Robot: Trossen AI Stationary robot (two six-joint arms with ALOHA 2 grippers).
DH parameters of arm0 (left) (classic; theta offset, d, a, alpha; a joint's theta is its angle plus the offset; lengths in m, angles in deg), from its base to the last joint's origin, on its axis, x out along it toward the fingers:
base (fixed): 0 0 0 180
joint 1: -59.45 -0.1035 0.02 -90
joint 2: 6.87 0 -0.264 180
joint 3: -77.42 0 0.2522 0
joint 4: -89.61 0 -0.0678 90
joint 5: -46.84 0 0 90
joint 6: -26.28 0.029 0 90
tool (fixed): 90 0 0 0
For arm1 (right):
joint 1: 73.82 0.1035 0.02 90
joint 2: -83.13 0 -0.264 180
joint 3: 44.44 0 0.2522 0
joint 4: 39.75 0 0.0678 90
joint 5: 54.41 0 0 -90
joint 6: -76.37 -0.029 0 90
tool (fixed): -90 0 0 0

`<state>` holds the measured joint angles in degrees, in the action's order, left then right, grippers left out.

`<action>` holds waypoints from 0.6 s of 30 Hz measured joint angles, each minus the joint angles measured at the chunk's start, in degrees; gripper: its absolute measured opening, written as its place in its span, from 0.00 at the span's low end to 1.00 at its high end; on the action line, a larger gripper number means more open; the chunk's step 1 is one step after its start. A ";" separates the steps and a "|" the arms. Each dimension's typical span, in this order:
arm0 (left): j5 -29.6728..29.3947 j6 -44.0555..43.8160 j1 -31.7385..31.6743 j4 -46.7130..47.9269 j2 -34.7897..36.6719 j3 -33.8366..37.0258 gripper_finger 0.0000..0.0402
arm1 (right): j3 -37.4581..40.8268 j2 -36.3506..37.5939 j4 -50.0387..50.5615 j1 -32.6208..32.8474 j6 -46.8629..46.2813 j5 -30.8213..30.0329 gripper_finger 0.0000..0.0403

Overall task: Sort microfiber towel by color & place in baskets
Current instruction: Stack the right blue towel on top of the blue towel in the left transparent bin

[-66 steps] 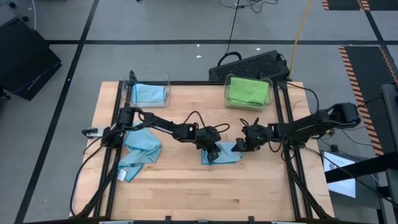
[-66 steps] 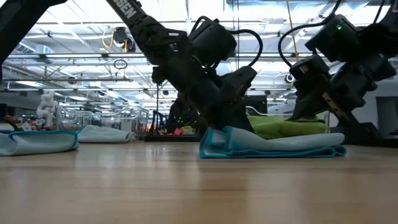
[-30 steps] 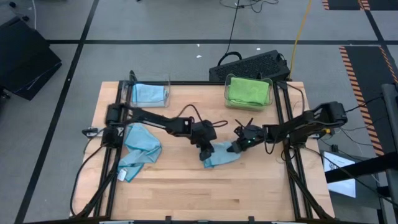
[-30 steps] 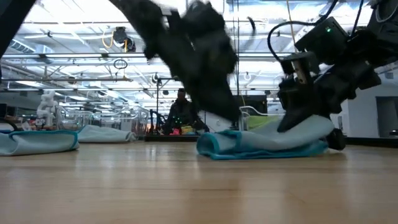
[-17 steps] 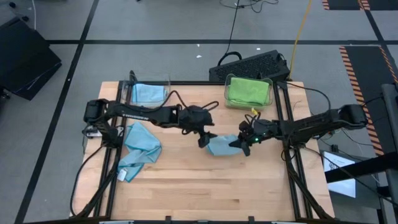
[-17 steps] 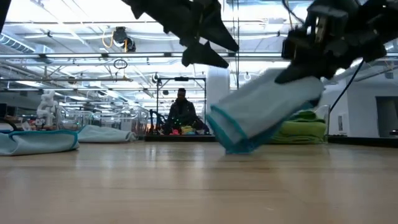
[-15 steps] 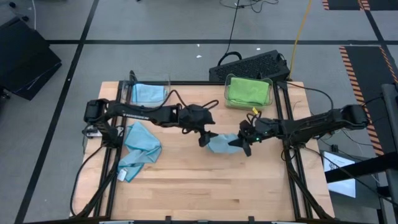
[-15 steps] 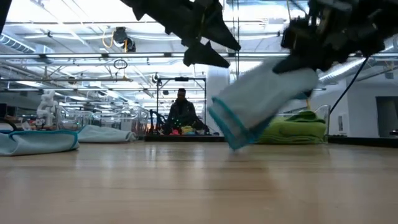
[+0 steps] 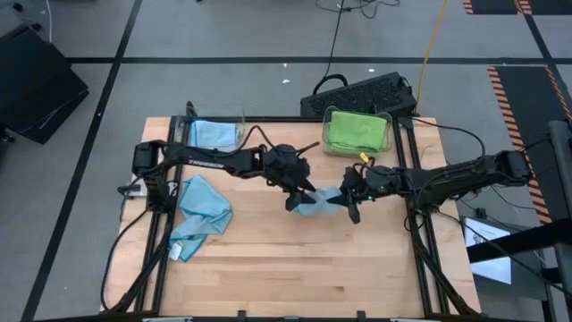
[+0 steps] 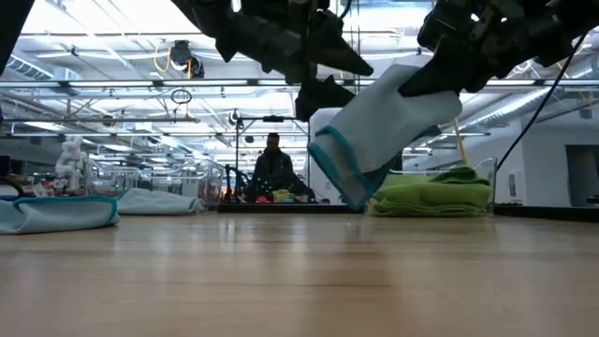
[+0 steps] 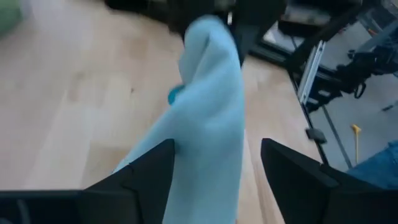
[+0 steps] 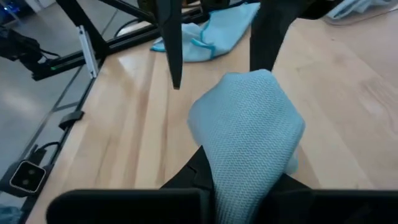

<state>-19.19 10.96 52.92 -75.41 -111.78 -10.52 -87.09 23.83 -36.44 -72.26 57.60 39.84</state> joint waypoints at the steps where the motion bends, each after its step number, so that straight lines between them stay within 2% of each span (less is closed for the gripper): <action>1: -0.48 0.31 0.03 -0.40 -0.20 -0.16 0.59 | 0.00 0.02 -0.06 -0.01 0.00 -0.02 0.05; 6: -6.08 4.28 1.14 -0.37 -1.01 -0.13 0.57 | 0.00 0.02 -0.42 0.00 0.02 0.02 0.05; 15: -5.60 5.65 1.35 0.12 -3.62 -0.10 0.65 | -0.02 0.07 -1.30 -0.10 0.02 -0.01 0.05; 18: -4.03 5.73 1.36 0.76 -5.12 -0.08 0.62 | -0.02 0.07 -1.48 -0.43 0.13 0.01 0.05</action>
<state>-23.22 16.68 54.28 -74.64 -116.90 -10.60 -87.11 23.89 -37.92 -72.69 57.73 39.85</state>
